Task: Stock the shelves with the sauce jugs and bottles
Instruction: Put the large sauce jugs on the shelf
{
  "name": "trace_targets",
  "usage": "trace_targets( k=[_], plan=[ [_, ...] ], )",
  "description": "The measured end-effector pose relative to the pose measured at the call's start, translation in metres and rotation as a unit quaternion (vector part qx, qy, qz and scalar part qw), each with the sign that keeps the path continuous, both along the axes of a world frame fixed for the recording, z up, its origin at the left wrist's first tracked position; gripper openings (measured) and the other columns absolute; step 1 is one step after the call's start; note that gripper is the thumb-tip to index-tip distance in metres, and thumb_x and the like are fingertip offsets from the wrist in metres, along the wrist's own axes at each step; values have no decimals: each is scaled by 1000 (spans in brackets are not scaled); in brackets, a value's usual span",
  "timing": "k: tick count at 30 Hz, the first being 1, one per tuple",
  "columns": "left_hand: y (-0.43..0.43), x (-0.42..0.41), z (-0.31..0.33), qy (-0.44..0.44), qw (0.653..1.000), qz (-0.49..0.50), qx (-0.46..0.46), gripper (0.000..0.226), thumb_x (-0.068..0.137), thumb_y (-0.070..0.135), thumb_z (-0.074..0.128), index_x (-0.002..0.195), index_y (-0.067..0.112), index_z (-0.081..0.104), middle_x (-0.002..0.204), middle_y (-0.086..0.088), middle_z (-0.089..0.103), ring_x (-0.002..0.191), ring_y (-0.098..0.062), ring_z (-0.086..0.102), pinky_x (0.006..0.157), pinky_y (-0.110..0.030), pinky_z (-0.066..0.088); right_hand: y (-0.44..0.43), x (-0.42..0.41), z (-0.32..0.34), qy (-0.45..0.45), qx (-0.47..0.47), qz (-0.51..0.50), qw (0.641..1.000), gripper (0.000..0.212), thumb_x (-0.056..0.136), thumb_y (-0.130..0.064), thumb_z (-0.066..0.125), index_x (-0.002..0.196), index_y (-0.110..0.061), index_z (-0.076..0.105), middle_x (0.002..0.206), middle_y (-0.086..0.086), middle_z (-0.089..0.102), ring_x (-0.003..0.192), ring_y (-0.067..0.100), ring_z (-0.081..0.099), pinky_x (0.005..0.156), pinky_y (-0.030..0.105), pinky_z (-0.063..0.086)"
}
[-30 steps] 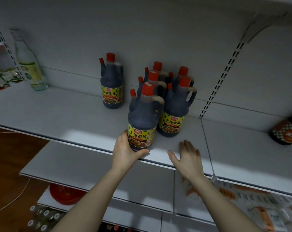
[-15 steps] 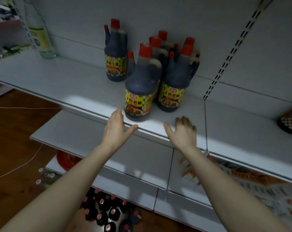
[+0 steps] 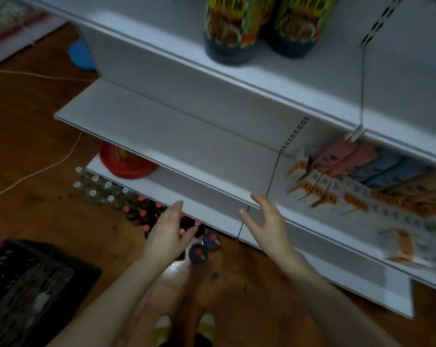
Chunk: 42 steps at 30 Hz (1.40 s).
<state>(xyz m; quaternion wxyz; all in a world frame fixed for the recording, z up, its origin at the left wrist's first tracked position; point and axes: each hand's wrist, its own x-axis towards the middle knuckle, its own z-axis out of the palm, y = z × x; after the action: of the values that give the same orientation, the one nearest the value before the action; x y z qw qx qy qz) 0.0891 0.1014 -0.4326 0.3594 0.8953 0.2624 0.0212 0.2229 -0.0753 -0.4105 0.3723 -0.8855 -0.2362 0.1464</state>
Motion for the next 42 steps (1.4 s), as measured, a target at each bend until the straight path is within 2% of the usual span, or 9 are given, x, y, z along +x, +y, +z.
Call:
trace_targets(
  k=[7,10,17,19,22,30,34,37,42],
  plan=[
    [-14,-54,-179,86,995,-12,-51,63,85,27,64,139,8,35,138,-9,47,126,-24,44,98,-26,35,-32,-44,-197,183,-126,-60,973,70,84,-33,65,141,-12,32,144,7,40,132,20,37,108,31,30],
    [-21,-68,-267,120,990,-11,-77,62,87,30,61,139,13,33,139,-5,44,126,-21,43,96,-25,34,-34,-56,-281,192,-101,-83,973,59,85,-25,66,135,-8,41,124,-1,57,116,8,47,100,21,31],
    [-30,-66,-480,132,985,-32,-107,70,82,38,63,138,9,34,131,-13,50,121,-30,48,94,-38,42,-33,-53,-485,192,-107,-99,971,79,79,-22,72,142,-8,28,147,12,36,135,25,34,106,30,29],
    [-32,-58,-528,121,988,-37,-93,80,79,40,64,140,2,29,138,-17,43,124,-35,45,97,-41,40,-32,-45,-531,171,-100,-105,975,82,77,-23,74,142,-6,28,147,14,35,135,26,34,108,31,29],
    [-35,-50,-582,95,992,-39,-75,97,75,38,72,145,-1,16,150,-16,25,137,-31,29,106,-30,27,-28,-33,-591,143,-98,-89,981,88,75,-26,76,143,-3,25,148,15,33,136,26,33,108,31,29],
    [-41,-26,-655,-72,986,41,-143,111,60,27,84,144,3,17,148,-16,26,134,-14,25,92,7,12,-7,-9,-666,110,9,-61,992,89,65,-27,83,138,-12,34,142,6,43,129,16,40,104,30,36],
    [-38,-19,-666,-98,976,43,-188,120,54,27,88,146,12,13,149,-7,27,125,0,25,88,10,16,3,-2,-667,140,65,-46,987,80,63,-18,85,129,-12,40,127,-1,54,118,13,52,97,31,45],
    [-37,-18,-665,-116,969,31,-216,118,51,36,88,144,20,16,142,3,33,122,8,29,87,9,22,5,2,-665,158,72,-26,984,88,58,-30,86,131,-10,40,128,4,57,117,15,56,96,37,49],
    [-38,-17,-657,-146,960,34,-236,97,47,55,74,128,40,23,123,22,40,106,30,34,82,8,28,5,10,-667,158,82,0,984,64,66,-4,81,121,-11,49,116,2,62,106,5,61,86,19,50]
  ],
)
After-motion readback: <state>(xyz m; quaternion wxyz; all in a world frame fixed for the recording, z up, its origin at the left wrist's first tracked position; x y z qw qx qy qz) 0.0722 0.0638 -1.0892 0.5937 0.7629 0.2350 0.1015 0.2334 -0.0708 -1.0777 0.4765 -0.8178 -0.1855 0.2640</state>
